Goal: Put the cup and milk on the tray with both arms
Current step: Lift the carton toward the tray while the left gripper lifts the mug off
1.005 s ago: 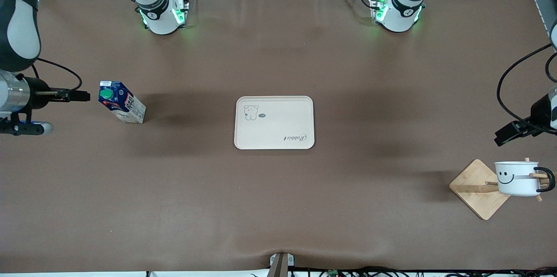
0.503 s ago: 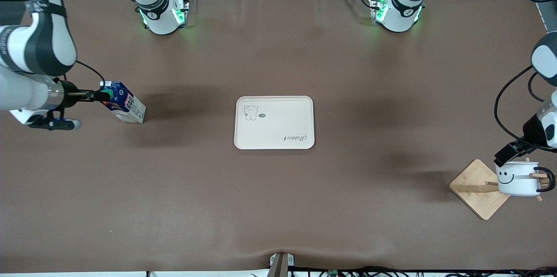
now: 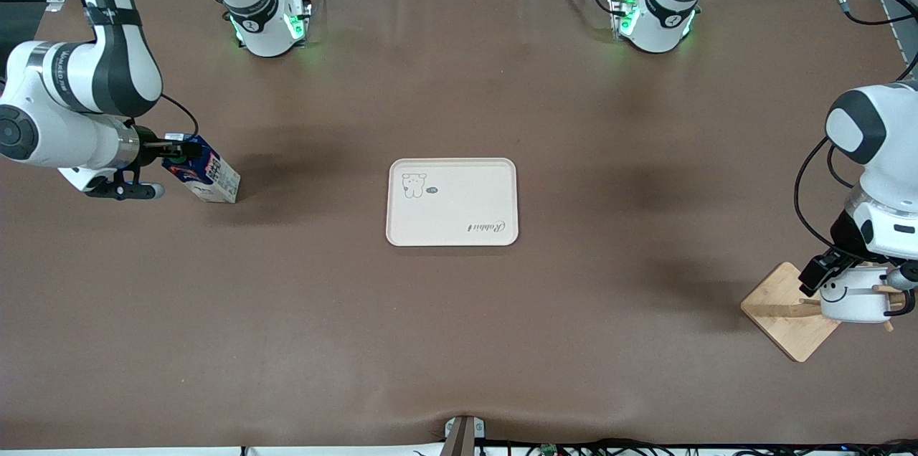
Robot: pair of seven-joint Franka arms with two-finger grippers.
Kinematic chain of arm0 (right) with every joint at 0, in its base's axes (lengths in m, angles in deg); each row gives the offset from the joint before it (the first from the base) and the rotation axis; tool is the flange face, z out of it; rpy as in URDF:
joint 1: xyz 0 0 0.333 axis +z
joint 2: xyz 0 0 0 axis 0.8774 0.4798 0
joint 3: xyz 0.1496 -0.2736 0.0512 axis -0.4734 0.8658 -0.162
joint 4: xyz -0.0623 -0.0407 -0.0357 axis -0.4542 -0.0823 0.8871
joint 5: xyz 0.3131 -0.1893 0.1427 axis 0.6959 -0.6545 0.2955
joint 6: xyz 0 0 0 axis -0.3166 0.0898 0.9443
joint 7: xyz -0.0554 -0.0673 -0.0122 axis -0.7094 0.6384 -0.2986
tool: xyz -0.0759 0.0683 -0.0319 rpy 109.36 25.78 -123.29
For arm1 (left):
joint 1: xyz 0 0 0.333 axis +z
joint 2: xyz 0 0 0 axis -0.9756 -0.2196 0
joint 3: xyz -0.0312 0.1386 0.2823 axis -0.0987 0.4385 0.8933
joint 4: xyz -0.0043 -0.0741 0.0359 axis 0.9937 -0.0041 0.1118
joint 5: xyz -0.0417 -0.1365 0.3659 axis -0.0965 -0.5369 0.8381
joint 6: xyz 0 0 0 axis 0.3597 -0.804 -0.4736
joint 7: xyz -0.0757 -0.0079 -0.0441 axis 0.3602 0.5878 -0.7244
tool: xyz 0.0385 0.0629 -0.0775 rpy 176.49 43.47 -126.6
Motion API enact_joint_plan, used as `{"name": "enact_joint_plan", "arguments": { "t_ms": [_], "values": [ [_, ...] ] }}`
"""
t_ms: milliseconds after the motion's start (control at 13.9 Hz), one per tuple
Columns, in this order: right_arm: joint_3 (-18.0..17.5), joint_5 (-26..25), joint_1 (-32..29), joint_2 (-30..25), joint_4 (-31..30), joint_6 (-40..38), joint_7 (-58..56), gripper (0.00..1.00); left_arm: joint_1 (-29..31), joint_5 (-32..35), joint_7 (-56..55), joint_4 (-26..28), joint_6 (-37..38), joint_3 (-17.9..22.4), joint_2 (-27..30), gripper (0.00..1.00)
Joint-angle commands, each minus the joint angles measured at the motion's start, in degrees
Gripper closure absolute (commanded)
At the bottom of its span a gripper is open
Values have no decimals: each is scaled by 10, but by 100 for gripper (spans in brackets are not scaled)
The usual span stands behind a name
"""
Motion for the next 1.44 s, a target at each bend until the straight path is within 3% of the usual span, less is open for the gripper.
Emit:
{"name": "enact_joint_plan", "arguments": {
  "t_ms": [0, 359, 431, 503, 574, 646, 862, 1005, 1149, 1364],
  "values": [
    [-6, -14, -3, -23, -32, 19, -4, 0, 0, 7, -9, 1, -34, -1, -9, 51],
    [-6, -18, -3, -30, -68, 63, -5, 0, -3, 8, -3, 3, -41, -8, -12, 80],
    [-6, -19, -4, -29, -68, 64, -6, 20, -5, 9, -1, 4, -41, -8, -12, 88],
    [-7, -18, -4, -29, -68, 60, -5, 57, -9, 9, 2, 3, -41, -8, -11, 100],
    [-8, -18, -4, -31, -67, 48, -3, 88, -16, 9, 3, 1, -40, -8, -10, 100],
    [-9, -9, -5, -30, -56, 10, -3, 100, -18, 9, 7, 0, -38, -8, -9, 100],
    [-11, 77, 44, -28, 43, -118, 15, 100, -30, 9, 25, 0, -27, -8, 2, 100],
    [-14, 88, 102, -18, 125, -178, 81, 100, -31, 10, 50, -2, 3, -9, 14, 100],
    [-14, 94, 177, 14, 191, -205, 163, 100, -30, 10, 58, -5, 44, -22, 32, 100],
    [-13, 168, 245, 92, 292, -205, 231, 100, -30, 24, 57, -25, 138, -44, 59, 100]
  ]
}}
